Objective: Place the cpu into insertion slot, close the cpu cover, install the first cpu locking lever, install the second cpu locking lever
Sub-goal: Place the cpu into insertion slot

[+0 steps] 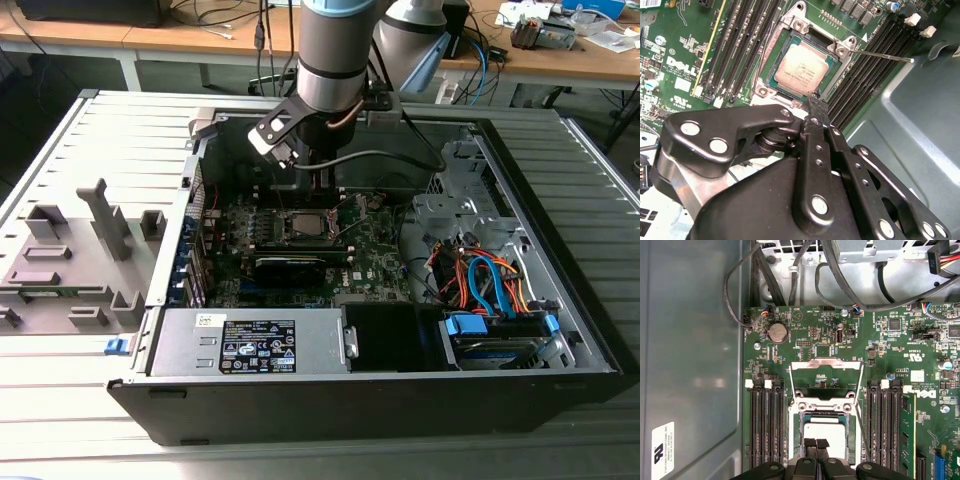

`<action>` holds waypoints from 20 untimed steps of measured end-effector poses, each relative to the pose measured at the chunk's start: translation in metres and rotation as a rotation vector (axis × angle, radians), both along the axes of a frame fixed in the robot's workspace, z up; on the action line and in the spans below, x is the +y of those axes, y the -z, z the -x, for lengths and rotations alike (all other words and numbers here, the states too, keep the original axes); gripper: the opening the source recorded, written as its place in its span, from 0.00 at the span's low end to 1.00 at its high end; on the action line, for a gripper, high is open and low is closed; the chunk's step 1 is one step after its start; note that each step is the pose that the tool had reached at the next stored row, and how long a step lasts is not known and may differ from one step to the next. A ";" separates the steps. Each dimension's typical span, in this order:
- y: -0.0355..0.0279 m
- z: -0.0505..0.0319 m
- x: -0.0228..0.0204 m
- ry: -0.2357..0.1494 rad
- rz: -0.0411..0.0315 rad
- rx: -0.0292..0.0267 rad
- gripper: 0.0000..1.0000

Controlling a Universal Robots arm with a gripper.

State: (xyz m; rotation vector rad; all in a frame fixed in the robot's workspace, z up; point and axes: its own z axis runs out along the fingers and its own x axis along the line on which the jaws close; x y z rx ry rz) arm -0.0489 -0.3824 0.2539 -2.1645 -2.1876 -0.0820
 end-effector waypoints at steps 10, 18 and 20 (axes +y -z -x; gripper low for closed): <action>-0.0038 0.0000 0.0000 0.000 -0.0001 -0.0001 0.11; -0.0127 -0.0001 -0.0001 0.000 0.0773 0.0001 0.11; -0.0253 -0.0001 0.0000 0.000 0.0792 -0.0001 0.11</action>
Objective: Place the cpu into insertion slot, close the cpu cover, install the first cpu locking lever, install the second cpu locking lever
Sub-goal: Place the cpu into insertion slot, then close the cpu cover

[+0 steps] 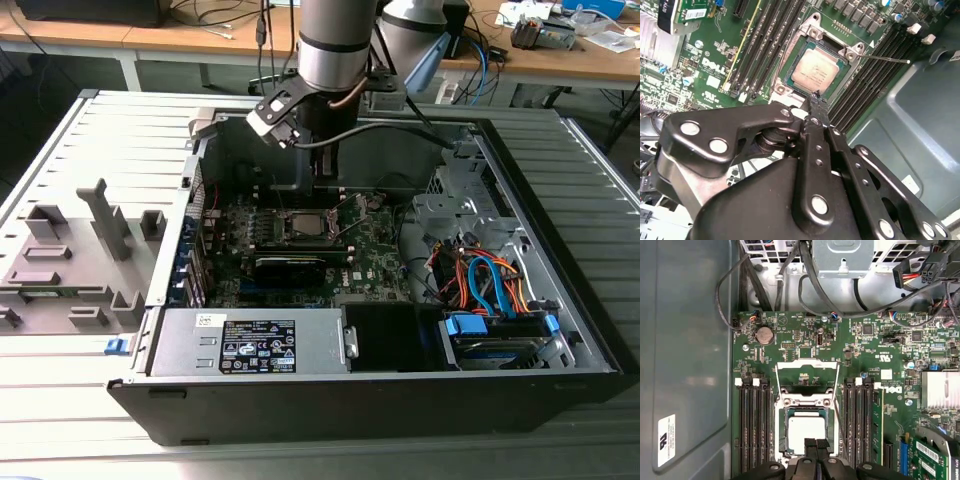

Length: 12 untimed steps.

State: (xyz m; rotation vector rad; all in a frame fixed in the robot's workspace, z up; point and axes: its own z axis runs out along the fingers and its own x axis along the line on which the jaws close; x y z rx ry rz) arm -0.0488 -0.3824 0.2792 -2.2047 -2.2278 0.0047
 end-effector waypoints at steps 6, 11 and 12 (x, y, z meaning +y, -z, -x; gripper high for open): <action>-0.0021 0.0000 -0.0001 0.000 -0.0026 0.0000 0.11; -0.0021 -0.0002 -0.0016 0.000 -0.0028 0.0000 0.11; -0.0021 -0.0003 -0.0017 0.000 -0.0028 0.0000 0.11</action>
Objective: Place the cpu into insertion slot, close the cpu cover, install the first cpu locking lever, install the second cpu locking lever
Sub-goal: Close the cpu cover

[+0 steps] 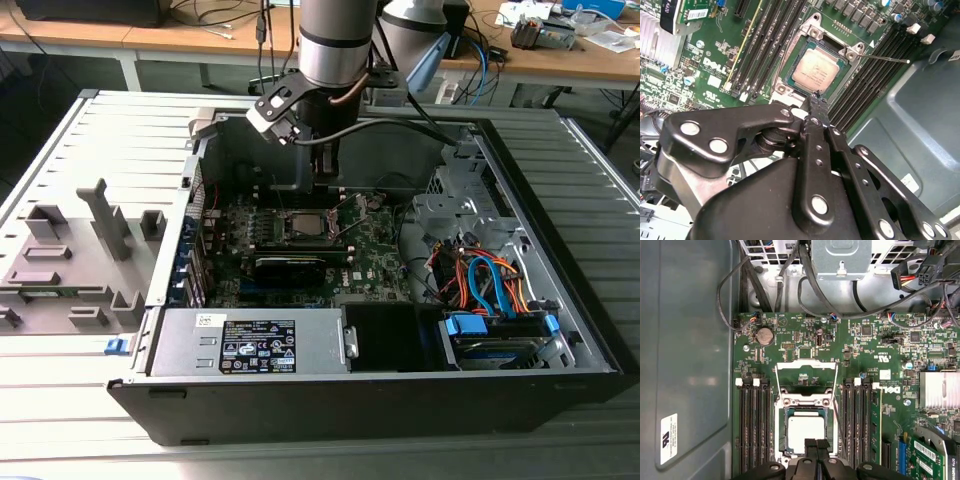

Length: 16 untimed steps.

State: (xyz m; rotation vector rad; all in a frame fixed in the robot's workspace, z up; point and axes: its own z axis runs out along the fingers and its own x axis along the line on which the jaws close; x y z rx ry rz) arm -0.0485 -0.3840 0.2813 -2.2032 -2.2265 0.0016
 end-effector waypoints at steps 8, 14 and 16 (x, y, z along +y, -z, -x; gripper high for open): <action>0.0000 -0.0044 -0.0003 0.000 0.0000 0.0000 0.11; 0.0000 -0.0084 -0.0003 0.000 0.0000 0.0000 0.11; 0.0000 -0.0097 -0.0003 0.000 0.0000 0.0000 0.11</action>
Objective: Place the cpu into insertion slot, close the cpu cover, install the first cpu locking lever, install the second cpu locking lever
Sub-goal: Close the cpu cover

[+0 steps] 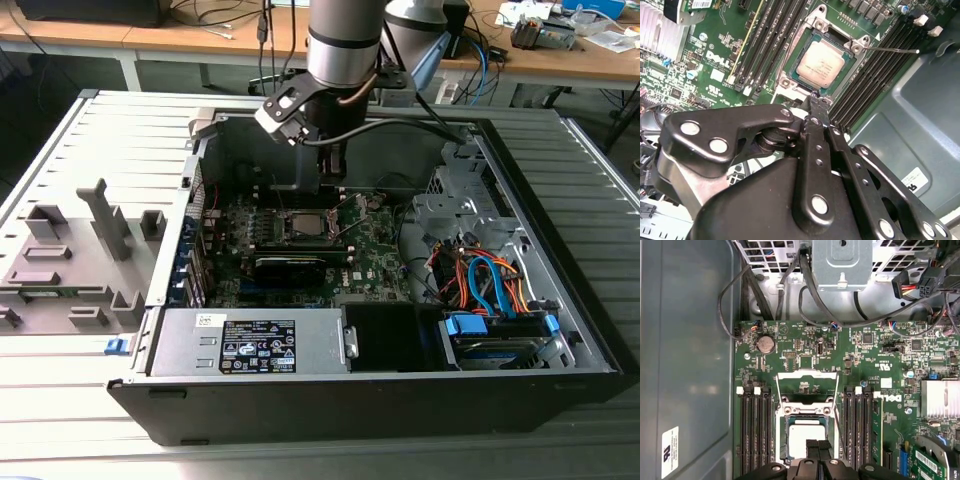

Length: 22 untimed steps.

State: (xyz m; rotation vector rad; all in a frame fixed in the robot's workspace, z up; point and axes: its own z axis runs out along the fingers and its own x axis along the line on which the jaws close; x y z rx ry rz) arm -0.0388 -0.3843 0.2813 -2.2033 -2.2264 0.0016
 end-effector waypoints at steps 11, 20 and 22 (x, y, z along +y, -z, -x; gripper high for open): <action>0.0000 -0.0093 0.0000 0.000 0.0000 0.0001 0.11; 0.0000 -0.0208 0.0000 0.000 0.0000 0.0000 0.11; 0.0001 -0.0256 0.0000 0.000 -0.0001 0.0003 0.11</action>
